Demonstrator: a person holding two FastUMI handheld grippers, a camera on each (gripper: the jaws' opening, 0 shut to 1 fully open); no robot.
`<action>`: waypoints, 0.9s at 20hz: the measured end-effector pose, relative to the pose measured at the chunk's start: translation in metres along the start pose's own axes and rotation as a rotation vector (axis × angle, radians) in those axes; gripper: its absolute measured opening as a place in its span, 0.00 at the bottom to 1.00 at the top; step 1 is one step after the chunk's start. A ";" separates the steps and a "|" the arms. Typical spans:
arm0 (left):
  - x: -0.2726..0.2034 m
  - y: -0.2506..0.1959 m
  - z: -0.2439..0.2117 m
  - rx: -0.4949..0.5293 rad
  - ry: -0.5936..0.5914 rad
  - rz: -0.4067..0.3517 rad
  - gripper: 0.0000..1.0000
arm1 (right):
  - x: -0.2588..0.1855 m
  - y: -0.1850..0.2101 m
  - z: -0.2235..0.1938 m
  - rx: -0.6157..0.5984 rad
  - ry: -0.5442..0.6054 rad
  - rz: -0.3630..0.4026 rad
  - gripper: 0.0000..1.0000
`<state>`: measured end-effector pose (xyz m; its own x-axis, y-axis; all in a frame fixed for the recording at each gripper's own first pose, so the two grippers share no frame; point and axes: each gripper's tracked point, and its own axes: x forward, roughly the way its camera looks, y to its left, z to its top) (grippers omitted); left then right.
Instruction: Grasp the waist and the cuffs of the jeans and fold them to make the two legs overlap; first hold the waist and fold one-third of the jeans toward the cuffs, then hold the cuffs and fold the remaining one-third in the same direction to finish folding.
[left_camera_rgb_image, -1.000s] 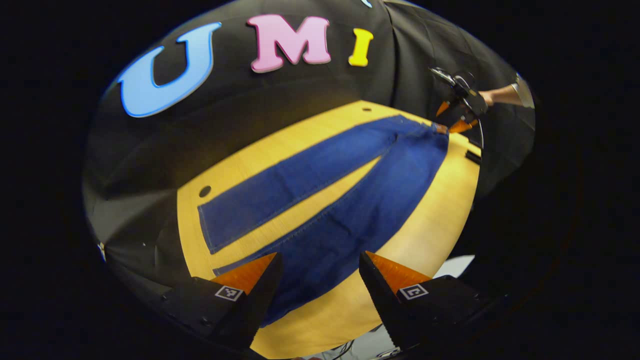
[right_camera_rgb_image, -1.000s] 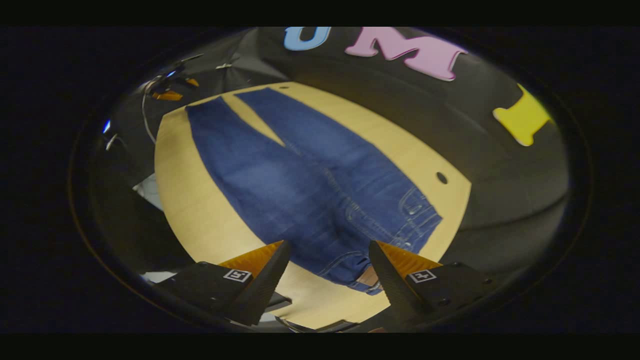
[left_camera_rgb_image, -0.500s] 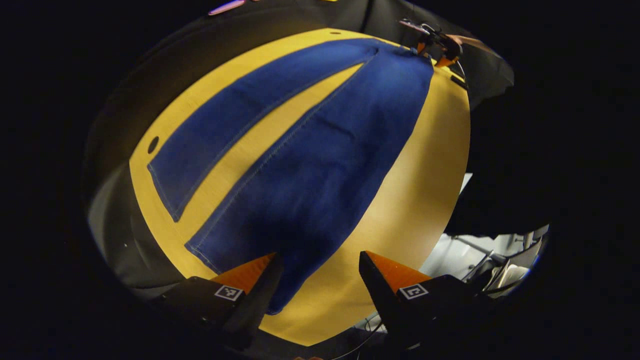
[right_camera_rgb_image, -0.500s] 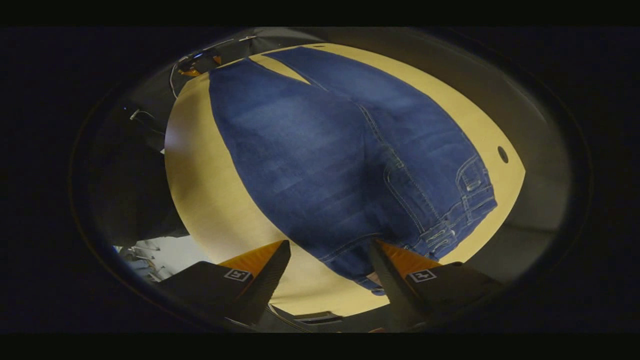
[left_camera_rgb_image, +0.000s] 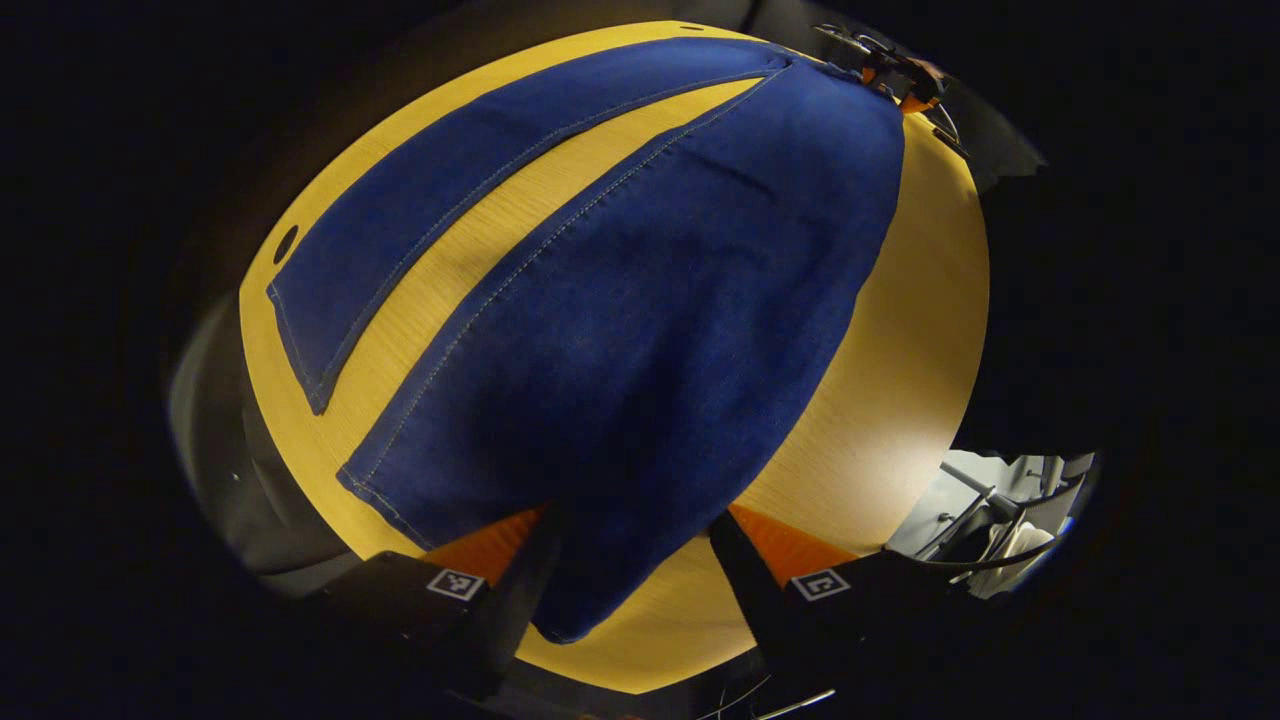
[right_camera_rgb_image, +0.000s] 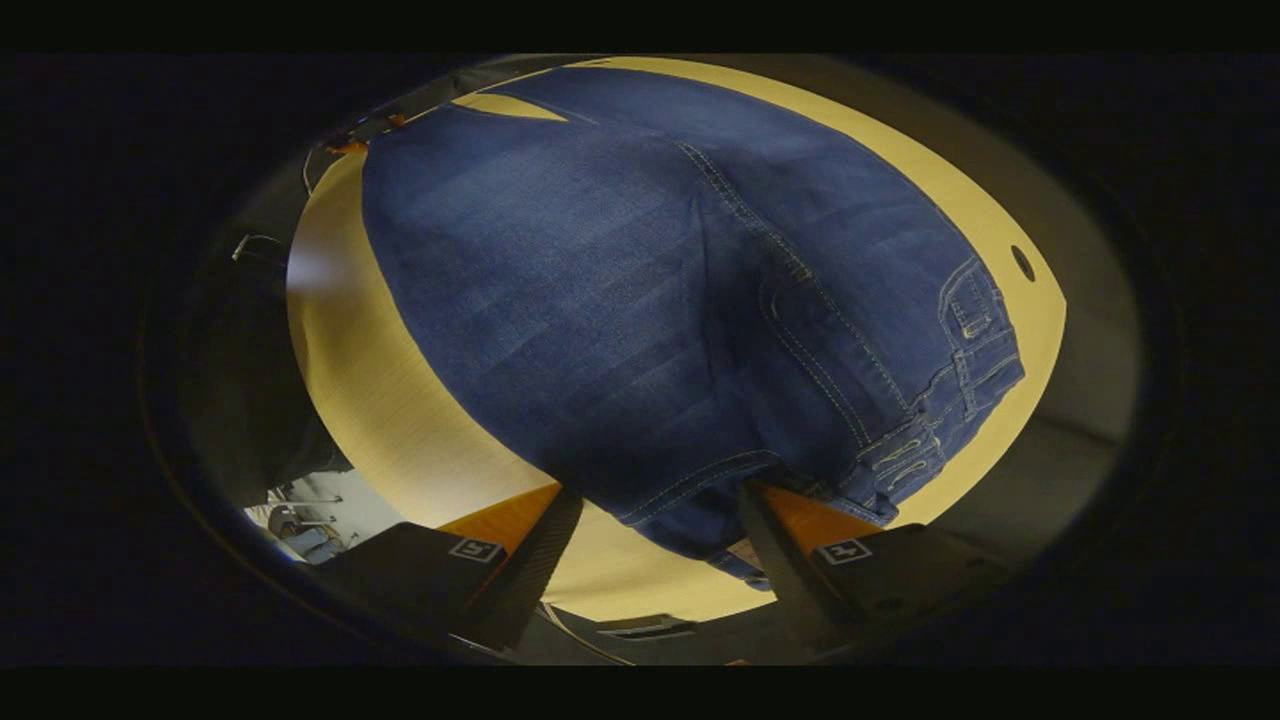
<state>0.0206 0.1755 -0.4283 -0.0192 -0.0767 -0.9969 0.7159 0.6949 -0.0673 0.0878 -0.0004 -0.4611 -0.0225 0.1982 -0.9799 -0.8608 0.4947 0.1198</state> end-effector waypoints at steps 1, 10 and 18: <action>0.000 0.001 0.001 0.010 0.004 0.001 0.96 | -0.001 0.000 0.002 0.016 0.003 -0.003 0.98; -0.008 0.013 0.007 -0.052 -0.021 0.060 0.06 | -0.015 -0.022 0.019 0.283 -0.064 -0.076 0.00; -0.079 0.052 0.042 -0.079 -0.128 0.132 0.06 | -0.095 -0.055 0.053 0.537 -0.346 -0.104 0.09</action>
<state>0.0889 0.1881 -0.3516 0.1633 -0.0682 -0.9842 0.6491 0.7587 0.0551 0.1638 -0.0017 -0.3660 0.2901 0.3436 -0.8932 -0.4732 0.8627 0.1782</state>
